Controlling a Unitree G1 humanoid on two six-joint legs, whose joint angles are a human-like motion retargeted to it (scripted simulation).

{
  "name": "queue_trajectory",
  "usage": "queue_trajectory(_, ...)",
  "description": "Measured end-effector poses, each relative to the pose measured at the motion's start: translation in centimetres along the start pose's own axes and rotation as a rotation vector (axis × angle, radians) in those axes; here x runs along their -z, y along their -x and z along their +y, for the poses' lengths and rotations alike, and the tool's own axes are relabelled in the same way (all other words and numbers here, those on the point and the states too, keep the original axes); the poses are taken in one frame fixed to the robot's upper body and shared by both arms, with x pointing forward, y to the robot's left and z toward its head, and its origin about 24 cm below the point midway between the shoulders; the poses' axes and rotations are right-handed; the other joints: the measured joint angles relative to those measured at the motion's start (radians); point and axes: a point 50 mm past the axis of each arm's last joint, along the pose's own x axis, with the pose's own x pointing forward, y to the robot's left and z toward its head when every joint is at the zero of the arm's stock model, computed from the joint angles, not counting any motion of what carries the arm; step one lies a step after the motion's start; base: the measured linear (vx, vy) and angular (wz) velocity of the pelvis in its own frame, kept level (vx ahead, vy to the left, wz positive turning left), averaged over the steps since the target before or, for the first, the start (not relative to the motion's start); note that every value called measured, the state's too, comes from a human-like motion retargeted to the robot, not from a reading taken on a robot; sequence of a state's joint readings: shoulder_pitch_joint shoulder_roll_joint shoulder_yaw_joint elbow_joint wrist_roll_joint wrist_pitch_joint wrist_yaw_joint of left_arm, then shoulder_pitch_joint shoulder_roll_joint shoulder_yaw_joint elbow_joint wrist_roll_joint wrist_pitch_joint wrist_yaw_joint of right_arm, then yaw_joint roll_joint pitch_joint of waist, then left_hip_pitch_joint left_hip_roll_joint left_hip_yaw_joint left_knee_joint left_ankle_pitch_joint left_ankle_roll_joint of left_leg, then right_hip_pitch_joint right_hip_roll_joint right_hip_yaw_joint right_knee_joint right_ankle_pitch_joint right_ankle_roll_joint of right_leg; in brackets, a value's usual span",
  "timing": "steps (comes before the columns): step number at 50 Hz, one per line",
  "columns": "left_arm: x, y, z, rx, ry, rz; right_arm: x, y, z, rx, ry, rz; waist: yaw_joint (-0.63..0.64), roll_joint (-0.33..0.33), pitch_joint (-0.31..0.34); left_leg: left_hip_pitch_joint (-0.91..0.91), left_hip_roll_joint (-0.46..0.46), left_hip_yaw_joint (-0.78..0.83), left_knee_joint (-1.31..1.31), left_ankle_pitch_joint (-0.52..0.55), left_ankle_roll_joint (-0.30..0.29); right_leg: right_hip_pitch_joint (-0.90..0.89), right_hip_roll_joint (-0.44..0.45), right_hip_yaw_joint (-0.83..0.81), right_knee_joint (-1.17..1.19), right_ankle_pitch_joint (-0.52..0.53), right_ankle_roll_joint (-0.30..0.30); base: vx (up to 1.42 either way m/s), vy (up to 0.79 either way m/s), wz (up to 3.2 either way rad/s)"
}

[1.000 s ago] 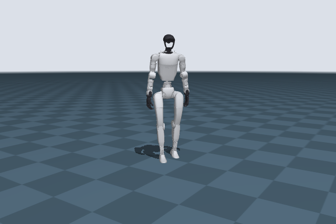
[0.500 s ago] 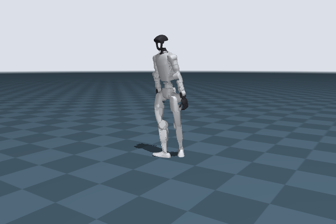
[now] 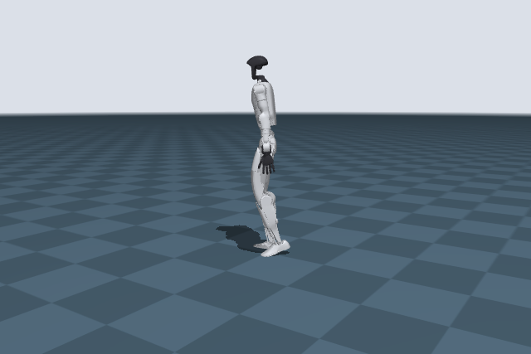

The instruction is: Upper body actions

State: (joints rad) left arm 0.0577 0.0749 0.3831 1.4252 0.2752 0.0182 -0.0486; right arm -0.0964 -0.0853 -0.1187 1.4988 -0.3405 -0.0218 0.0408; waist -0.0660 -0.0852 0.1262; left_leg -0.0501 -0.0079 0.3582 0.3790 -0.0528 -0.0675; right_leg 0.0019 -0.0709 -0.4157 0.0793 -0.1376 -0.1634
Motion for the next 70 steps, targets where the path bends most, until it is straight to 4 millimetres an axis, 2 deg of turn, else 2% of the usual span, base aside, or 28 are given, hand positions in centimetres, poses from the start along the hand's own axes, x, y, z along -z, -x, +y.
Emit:
queue_trajectory(4, 0.7, 0.0, -0.2, 0.008, -0.017, 0.033, 0.0, 0.0, 0.0, -0.002, -0.004, 0.001, 0.006, 0.047, 0.009, -0.02, -0.01, -0.114, -0.138, -0.051, -0.028, 0.025, 0.051, 0.063, -0.002, 0.004, 0.0, 0.16, -0.01, -1.26)
queue_trajectory(7, 1.2, 0.1, -0.1, 0.005, -0.028, 0.051, 1.1, 0.1, 0.0, 0.001, -0.024, 0.039, 0.007, 0.082, 0.014, -0.021, -0.044, -0.253, -0.253, -0.048, -0.041, 0.051, 0.09, 0.12, 0.003, 0.001, 0.002, 0.24, 0.03, -1.23)
queue_trajectory(8, 1.4, 0.1, -0.1, 0.005, -0.031, 0.054, 1.5, 0.1, 0.0, 0.003, -0.03, 0.052, 0.008, 0.088, 0.014, -0.017, -0.048, -0.258, -0.278, -0.015, -0.036, 0.058, 0.097, 0.134, 0.004, 0.0, 0.003, 0.24, 0.05, -0.97)
queue_trajectory(10, 1.7, 0.1, -0.1, 0.005, -0.034, 0.063, 2.5, 0.2, -0.1, 0.011, -0.043, 0.091, 0.005, 0.095, 0.009, -0.008, -0.059, -0.244, -0.32, 0.049, 0.014, 0.071, 0.099, 0.167, 0.01, -0.003, 0.009, 0.26, 0.07, -0.7)
queue_trajectory(15, 1.6, 0.1, 0.0, 0.004, -0.027, 0.068, 5.4, 0.7, -0.2, 0.049, -0.1, 0.204, -0.083, 0.113, -0.027, 0.024, -0.043, -0.194, -0.313, -0.005, 0.008, 0.076, 0.098, 0.175, 0.01, -0.006, 0.033, 0.22, 0.06, -0.18)
queue_trajectory(22, 0.0, 0.0, 0.6, -0.012, -0.031, 0.011, 8.1, 1.4, 0.3, 0.073, -0.249, 0.292, -0.062, 0.1, -0.058, 0.046, -0.054, -0.124, -0.326, -0.029, 0.029, 0.067, 0.086, 0.229, -0.001, 0.013, 0.048, 0.17, 0.04, -0.51)
queue_trajectory(28, -0.5, 0.0, 0.5, 0.0, -0.005, -0.007, 7.5, 1.3, 0.6, 0.054, -0.18, 0.279, -0.073, 0.093, -0.062, 0.05, -0.05, -0.087, -0.322, -0.042, 0.037, 0.06, 0.082, 0.251, -0.011, 0.028, 0.064, 0.09, 0.02, -0.36)
queue_trajectory(36, -0.1, 0.0, 0.0, 0.01, -0.014, -0.001, 4.6, 0.5, 0.9, 0.014, -0.011, 0.17, -0.071, 0.091, -0.054, 0.054, -0.032, -0.063, -0.322, -0.05, 0.04, 0.035, 0.092, 0.269, 0.042, 0.007, 0.092, 0.07, 0.01, -0.2)
queue_trajectory(42, 0.2, 0.0, 0.3, 0.006, -0.016, 0.009, 2.5, 0.2, 1.3, -0.009, 0.021, 0.084, -0.069, 0.078, -0.04, 0.039, -0.019, -0.1, -0.309, -0.035, 0.037, 0.01, 0.114, 0.261, 0.155, -0.002, 0.129, 0.08, -0.04, 0.26)
queue_trajectory(47, 0.2, 0.0, 0.4, -0.005, -0.008, 0.024, 2.8, 0.2, 1.3, -0.007, -0.041, 0.082, -0.058, 0.082, -0.045, 0.009, -0.015, -0.194, -0.304, -0.003, 0.031, -0.021, 0.127, 0.301, 0.208, 0.011, 0.122, 0.05, -0.1, 0.92)
queue_trajectory(51, 0.0, 0.0, 0.1, 0.003, -0.008, 0.02, 3.6, 0.4, 0.8, 0.014, -0.082, 0.112, -0.066, 0.085, -0.04, -0.021, -0.033, -0.311, -0.295, 0.029, 0.026, -0.059, 0.15, 0.486, 0.188, 0.042, 0.127, 0.05, -0.13, 1.49)
queue_trajectory(53, -0.3, 0.0, 0.1, 0.007, -0.019, 0.012, 4.1, 0.5, 0.5, 0.028, -0.096, 0.13, -0.071, 0.084, -0.024, -0.024, -0.051, -0.373, -0.292, 0.046, 0.024, -0.064, 0.152, 0.586, 0.166, 0.071, 0.151, 0.04, -0.12, 1.63)
queue_trajectory(55, -0.5, 0.0, 0.0, 0.008, -0.034, 0.005, 4.7, 0.6, 0.0, 0.045, -0.105, 0.153, -0.067, 0.079, -0.006, -0.027, -0.076, -0.437, -0.29, 0.069, 0.02, -0.054, 0.143, 0.669, 0.144, 0.122, 0.216, 0.0, -0.08, 1.76)
queue_trajectory(58, -1.4, 0.0, 0.1, 0.012, -0.05, -0.022, 5.1, 0.7, -0.5, 0.057, -0.115, 0.174, -0.042, 0.087, 0.027, -0.029, -0.093, -0.514, -0.297, 0.109, 0.002, -0.023, 0.12, 0.472, 0.134, 0.073, 0.128, -0.05, -0.07, 1.52)
queue_trajectory(60, -1.9, 0.0, 0.1, 0.008, -0.057, -0.043, 5.4, 0.8, -0.7, 0.061, -0.116, 0.186, 0.008, 0.083, 0.038, -0.036, -0.099, -0.502, -0.305, 0.135, -0.014, -0.002, 0.116, 0.394, 0.111, 0.061, 0.092, -0.07, -0.09, 1.03)
queue_trajectory(62, -2.5, 0.0, 0.1, 0.007, -0.074, -0.065, 5.4, 0.8, -0.8, 0.061, -0.115, 0.191, 0.031, 0.086, 0.042, -0.051, -0.107, -0.524, -0.309, 0.154, -0.031, -0.006, 0.103, 0.364, 0.109, 0.058, 0.097, -0.07, -0.05, 1.67)
queue_trajectory(63, -2.6, 0.0, 0.0, 0.006, -0.085, -0.073, 5.5, 0.9, -0.9, 0.06, -0.104, 0.197, 0.035, 0.091, 0.039, -0.065, -0.112, -0.549, -0.311, 0.165, -0.043, -0.004, 0.081, 0.298, 0.1, 0.053, 0.1, -0.07, -0.01, 2.11)
queue_trajectory(65, -2.6, 0.0, -0.3, 0.007, -0.092, -0.082, 5.7, 0.9, -1.2, 0.062, -0.07, 0.204, 0.063, 0.089, 0.037, -0.082, -0.124, -0.555, -0.319, 0.168, -0.004, 0.008, 0.056, 0.23, 0.08, 0.05, 0.098, -0.07, 0.03, 1.84)
queue_trajectory(68, -2.8, 0.0, -0.7, 0.015, -0.089, -0.091, 5.2, 0.8, -1.5, 0.079, -0.014, 0.199, 0.051, 0.083, 0.036, -0.099, -0.052, -0.261, -0.326, 0.12, 0.059, 0.027, 0.026, 0.118, 0.056, 0.041, 0.102, -0.08, 0.07, 2.29)
queue_trajectory(70, -2.9, 0.0, -0.7, 0.016, -0.098, -0.095, 4.9, 0.8, -1.6, 0.086, 0.007, 0.189, 0.011, 0.084, 0.029, -0.091, 0.006, -0.014, -0.334, 0.091, 0.055, 0.046, 0.001, 0.0, 0.038, 0.031, 0.118, -0.08, 0.08, 3.34)
